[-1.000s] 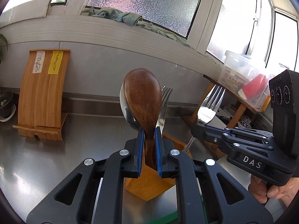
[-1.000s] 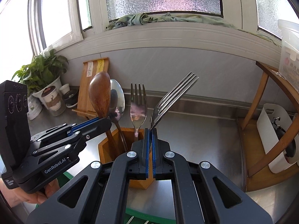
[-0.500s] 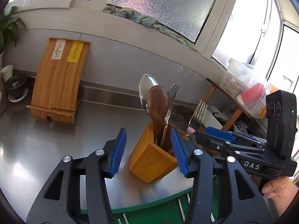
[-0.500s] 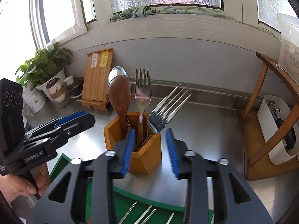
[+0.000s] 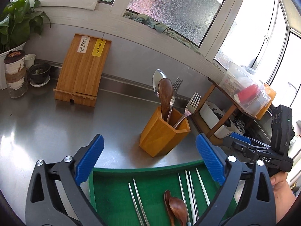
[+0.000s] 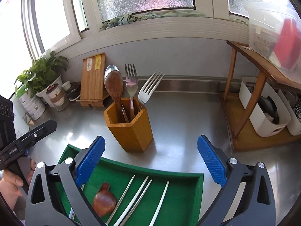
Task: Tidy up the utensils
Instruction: 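Grasp a silver chopstick with the left tool while the right tool grasps a white chopstick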
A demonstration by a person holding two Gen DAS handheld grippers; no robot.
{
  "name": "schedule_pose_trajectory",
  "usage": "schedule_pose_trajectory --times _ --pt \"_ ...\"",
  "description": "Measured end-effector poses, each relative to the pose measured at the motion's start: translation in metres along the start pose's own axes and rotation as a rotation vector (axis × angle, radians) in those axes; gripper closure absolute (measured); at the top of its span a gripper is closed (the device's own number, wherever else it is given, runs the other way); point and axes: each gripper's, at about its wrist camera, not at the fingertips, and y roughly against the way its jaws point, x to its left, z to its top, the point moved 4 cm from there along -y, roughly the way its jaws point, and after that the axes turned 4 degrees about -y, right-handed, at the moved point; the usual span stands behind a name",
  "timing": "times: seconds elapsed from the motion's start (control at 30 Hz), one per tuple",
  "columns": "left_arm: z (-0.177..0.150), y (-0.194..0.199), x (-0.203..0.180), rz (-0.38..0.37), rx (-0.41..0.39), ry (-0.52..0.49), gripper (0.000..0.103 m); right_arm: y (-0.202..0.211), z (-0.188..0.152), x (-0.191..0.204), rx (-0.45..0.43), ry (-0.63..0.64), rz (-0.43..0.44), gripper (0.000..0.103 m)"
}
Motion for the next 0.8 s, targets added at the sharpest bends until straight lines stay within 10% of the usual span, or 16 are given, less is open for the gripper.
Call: schedule_pose_trajectory --times 0.4,0.53,0.8 --pt "-0.06 0.01 -0.009 -0.06 0.4 0.098 0.008 0.021 -0.065 -0.009 0.315 -0.155 0.113 0.006" --pt "-0.082 0.003 -0.014 -0.096 0.504 0.139 0.013 0.012 -0.089 0.001 0.445 -0.205 0.162 0.035" --pt "-0.11 -0.01 -0.005 -0.011 0.631 0.129 0.039 -0.01 -0.128 -0.007 0.6 -0.218 -0.024 0.08"
